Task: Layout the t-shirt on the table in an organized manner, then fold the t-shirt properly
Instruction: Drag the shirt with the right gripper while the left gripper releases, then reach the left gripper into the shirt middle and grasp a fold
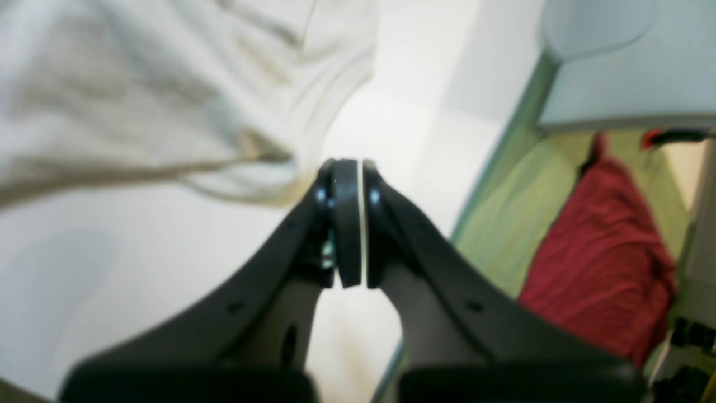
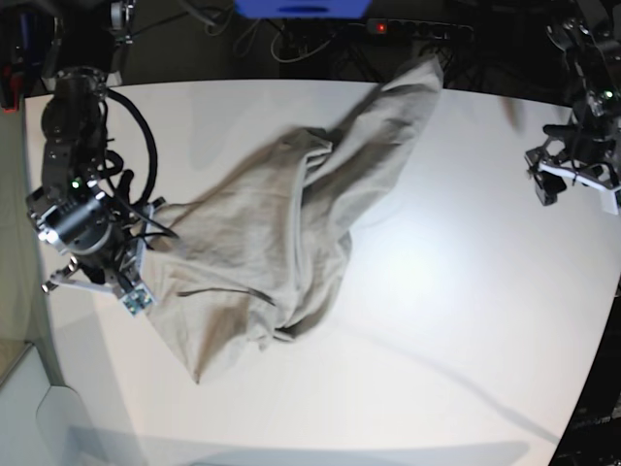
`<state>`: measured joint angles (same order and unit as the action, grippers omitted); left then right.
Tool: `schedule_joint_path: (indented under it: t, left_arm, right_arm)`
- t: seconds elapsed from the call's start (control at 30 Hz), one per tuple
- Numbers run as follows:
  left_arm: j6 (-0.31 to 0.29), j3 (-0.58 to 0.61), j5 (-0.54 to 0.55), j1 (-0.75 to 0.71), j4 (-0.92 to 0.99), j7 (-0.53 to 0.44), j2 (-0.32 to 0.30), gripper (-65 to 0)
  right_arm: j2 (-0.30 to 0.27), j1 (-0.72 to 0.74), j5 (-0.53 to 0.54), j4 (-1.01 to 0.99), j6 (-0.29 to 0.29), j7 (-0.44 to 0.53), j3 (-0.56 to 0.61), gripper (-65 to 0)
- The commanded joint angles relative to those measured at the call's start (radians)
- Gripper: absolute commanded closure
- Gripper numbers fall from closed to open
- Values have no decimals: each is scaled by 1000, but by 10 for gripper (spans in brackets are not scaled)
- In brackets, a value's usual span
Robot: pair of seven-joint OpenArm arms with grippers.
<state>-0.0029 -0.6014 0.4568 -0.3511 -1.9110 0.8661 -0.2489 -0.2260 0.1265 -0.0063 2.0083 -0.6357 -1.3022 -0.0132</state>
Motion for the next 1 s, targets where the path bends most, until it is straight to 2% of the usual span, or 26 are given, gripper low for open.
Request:
schedule_joint_path:
  t: [0.0, 0.27, 0.37, 0.47, 0.63, 0.77, 0.97]
  left_arm:
    - [-3, 5, 7, 13, -18, -25, -7, -479]
    - [-3, 186, 6, 128, -14, -26, 62, -481]
    - [-3, 266, 0, 215, 9, -26, 92, -481]
    - [-3, 344, 0, 314, 90, -26, 112, -481]
    - [-3, 461, 1, 469, 304, -28, 147, -479]
    - [-3, 547, 0, 548, 477, -103, 202, -479]
    - [4, 683, 0, 577, 641, -252, 230, -480]
  right_arm:
    - [9, 9, -1, 15, -22, 17, -3, 0]
    - [55, -86, -1, 13, -22, 62, 5, -2]
    - [67, -110, 1, 13, -23, 62, 5, -45]
    - [73, -127, 1, 13, -25, 62, 3, -99]
    - [75, -143, 1, 13, -25, 62, 3, -114]
    - [76, -153, 1, 13, -25, 62, 3, -114]
    - [76, -155, 1, 13, -25, 56, 0, -114]
